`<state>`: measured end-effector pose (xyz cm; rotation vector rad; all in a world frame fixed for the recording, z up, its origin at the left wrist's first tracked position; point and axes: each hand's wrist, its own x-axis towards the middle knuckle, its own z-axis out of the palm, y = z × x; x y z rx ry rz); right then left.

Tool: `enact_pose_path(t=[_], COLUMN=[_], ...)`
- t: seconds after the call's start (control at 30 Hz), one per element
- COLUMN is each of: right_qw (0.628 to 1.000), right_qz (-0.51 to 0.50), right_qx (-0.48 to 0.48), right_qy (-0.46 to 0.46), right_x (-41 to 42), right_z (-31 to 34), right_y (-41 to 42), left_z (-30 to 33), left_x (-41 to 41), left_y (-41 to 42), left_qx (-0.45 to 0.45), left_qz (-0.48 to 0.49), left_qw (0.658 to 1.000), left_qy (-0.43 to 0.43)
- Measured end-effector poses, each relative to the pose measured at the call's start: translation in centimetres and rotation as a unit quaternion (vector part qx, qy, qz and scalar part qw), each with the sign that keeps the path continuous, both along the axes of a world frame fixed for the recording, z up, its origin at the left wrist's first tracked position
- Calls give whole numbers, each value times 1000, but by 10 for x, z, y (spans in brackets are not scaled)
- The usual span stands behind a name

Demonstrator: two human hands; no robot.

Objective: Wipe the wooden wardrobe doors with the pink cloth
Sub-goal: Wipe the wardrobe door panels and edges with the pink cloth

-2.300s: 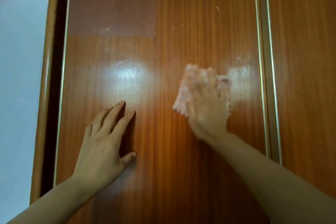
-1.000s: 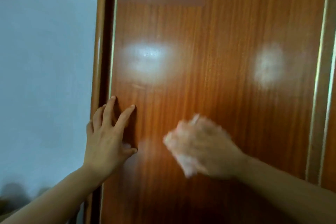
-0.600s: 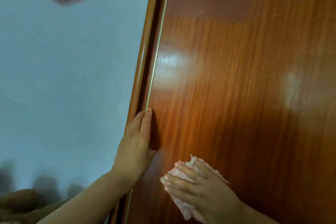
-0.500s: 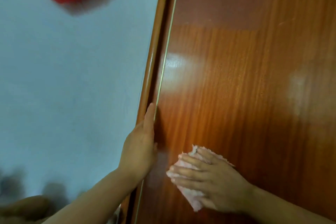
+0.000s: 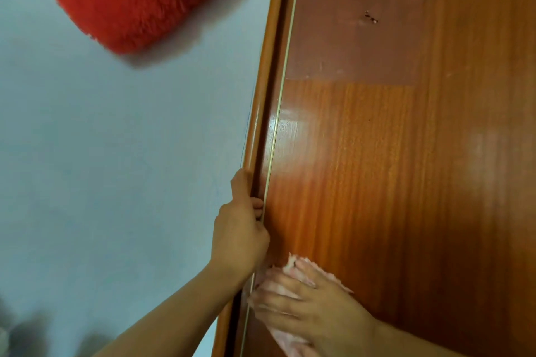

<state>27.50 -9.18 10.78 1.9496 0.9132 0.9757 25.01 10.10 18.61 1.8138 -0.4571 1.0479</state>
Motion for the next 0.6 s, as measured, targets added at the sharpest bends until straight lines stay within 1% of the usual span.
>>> enact_pose_path(t=[0.07, 0.1, 0.17, 0.27, 0.37, 0.43, 0.5, 0.53, 0.6], right_qw=[997, 996, 992, 986, 966, 951, 951, 959, 981], right_qz=[59, 75, 89, 38, -28, -44, -27, -8, 31], right_qx=[-44, -36, 42, 108, 192, 237, 242, 218, 136], right_qy=[-21, -38, -83, -123, -169, -193, -190, -179, -134], right_x=[3, 4, 4, 3, 2, 2, -1, -5, -16], right_z=[33, 59, 122, 203, 255, 252, 216, 189, 140], right_y=[2, 5, 14, 25, 26, 27, 22, 13, -7], left_z=[11, 20, 43, 84, 110, 112, 102, 95, 84], left_x=[1, 1, 0, 1, -1, -3, -3, -1, 1], left_y=[-1, -1, -1, -2, -11, -19, -25, -29, -33], left_qx=[16, 18, 21, 26, 35, 57, 79, 91, 119], left_qz=[11, 10, 8, 39, 75, 75, 60, 56, 83], left_qw=[1000, 1000, 999, 996, 993, 991, 990, 989, 984], left_qy=[-11, -21, -50, -81, -85, -91, -101, -106, -103])
